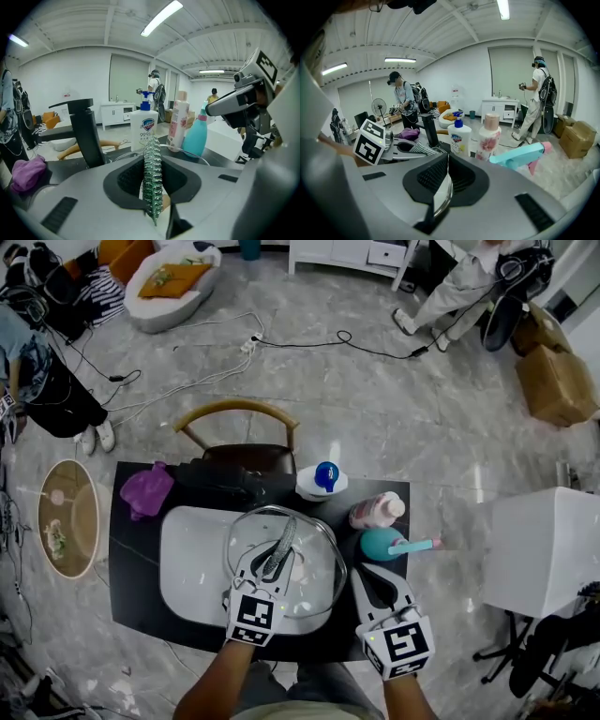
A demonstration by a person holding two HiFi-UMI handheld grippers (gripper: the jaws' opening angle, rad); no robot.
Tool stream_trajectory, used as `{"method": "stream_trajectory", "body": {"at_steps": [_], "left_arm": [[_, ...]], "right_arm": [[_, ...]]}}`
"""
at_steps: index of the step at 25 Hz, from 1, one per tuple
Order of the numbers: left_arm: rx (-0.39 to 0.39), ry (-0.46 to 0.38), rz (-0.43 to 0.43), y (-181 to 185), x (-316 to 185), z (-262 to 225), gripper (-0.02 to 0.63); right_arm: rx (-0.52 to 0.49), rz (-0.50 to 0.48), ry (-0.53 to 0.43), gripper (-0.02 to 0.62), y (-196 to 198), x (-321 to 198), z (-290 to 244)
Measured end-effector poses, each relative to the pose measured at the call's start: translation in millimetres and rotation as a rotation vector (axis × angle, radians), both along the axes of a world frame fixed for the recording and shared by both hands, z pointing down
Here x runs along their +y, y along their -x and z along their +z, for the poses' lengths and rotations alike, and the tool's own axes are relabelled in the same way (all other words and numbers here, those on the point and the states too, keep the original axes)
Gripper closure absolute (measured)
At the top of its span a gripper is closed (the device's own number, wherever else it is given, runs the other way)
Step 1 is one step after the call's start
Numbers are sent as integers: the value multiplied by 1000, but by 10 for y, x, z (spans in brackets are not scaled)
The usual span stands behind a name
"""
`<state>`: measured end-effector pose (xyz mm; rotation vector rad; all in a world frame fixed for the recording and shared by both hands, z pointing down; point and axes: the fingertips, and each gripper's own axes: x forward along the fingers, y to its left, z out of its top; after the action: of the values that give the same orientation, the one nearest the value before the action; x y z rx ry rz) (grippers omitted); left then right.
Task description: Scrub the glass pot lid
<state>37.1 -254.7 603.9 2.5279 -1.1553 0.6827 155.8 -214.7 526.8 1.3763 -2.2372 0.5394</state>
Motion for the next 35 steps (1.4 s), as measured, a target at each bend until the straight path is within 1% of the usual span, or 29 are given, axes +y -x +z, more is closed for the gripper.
{"method": "stream_trajectory", "body": {"at_steps": [8,10,15,20,24,27,32,35], "left_arm": [[58,8,89,-432,241,-124,514],[66,12,109,-522,290,-148,514],[79,24,114,-559,343,-144,514],[74,17,97,-434,269,-117,514],[57,19,72,-263,210,-54,514],[41,28,34,-48,143,44,514],[23,41,-38,322,26,178,515],[14,46,-78,539,-40,241,515]], "right_arm": [[-5,25,17,569,-38,43,-1],[-6,25,5,569,-35,30,-10],[-4,26,-1,569,-35,36,-6],[-2,17,6,569,-8,25,26],[-1,-3,6,569,75,-8,30],[6,-18,17,569,148,-19,70],[12,-37,62,569,280,-10,118],[18,-63,32,569,327,-46,155]]}}
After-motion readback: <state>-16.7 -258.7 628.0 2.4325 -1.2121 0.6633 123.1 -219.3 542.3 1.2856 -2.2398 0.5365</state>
